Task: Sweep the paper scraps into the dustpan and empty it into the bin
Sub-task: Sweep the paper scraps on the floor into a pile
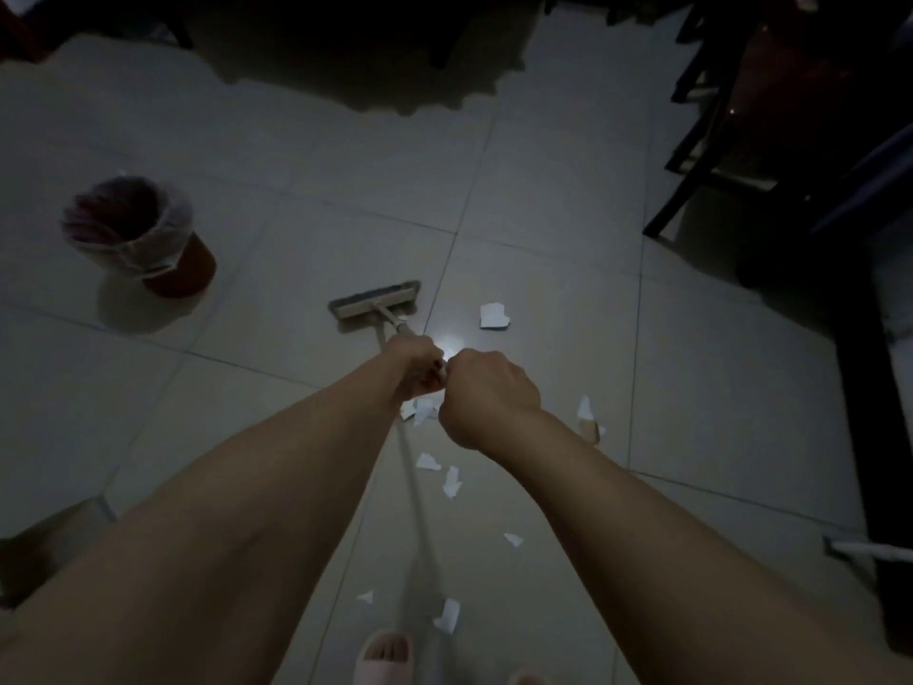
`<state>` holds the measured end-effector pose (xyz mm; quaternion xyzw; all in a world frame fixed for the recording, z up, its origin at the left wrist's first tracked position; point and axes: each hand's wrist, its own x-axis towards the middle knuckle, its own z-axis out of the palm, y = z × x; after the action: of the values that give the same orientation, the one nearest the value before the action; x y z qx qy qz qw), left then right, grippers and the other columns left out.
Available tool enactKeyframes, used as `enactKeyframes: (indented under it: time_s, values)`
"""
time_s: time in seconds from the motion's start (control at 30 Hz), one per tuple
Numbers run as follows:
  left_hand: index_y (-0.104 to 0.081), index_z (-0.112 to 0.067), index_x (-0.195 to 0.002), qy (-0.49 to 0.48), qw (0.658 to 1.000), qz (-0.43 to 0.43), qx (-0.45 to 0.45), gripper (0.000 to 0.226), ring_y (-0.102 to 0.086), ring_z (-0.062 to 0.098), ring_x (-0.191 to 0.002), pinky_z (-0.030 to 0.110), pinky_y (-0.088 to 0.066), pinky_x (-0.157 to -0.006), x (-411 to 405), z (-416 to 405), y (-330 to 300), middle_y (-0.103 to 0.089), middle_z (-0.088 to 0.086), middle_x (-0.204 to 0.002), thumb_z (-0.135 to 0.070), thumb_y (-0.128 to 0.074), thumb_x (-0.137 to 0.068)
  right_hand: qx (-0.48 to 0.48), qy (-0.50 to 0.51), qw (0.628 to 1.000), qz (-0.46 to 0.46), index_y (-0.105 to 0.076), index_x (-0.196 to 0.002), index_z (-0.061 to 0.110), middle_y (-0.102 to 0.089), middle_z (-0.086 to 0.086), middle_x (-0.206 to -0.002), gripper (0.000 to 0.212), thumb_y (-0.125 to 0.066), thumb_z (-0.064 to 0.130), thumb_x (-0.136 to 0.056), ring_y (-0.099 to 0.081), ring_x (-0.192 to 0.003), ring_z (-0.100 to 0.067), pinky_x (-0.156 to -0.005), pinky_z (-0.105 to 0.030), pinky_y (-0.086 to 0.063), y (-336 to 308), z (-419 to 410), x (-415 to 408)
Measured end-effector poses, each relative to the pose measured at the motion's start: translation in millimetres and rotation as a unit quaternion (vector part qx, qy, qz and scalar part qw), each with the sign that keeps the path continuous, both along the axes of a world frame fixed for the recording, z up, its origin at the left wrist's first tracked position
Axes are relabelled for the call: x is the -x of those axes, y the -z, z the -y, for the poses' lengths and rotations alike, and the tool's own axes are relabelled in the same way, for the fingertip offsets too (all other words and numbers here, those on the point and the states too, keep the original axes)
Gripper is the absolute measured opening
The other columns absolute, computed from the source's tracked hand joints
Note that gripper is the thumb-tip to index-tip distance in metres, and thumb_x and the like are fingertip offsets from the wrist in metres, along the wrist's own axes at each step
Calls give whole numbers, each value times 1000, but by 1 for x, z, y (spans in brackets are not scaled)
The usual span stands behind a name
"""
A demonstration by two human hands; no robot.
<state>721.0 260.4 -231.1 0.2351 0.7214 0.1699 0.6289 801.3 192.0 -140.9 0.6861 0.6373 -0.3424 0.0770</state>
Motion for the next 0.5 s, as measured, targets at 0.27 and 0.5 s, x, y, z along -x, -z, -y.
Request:
enactKeyframes:
  time_s: [0.27,0.5]
  values:
    - [-48,1,-69,55,998,-9,22,25,-35,6,-15,11,-30,-27,1,37,7,-41,7,-40,10,-39,-90,29,4,999,19,-52,-115,7,-42,-2,-76,26,-51,4,-89,-44,-74,-20,-67,-30,-36,-12,38,-1]
    - [-39,-11,-62,60,997,-6,51,36,-45,14,-46,22,-40,-44,-13,96,-13,-49,7,-58,2,-37,-96,64,7,998,14,-52,-120,9,-52,-8,-93,32,-52,4,-88,-55,-82,-25,-69,-31,-42,-44,94,-9]
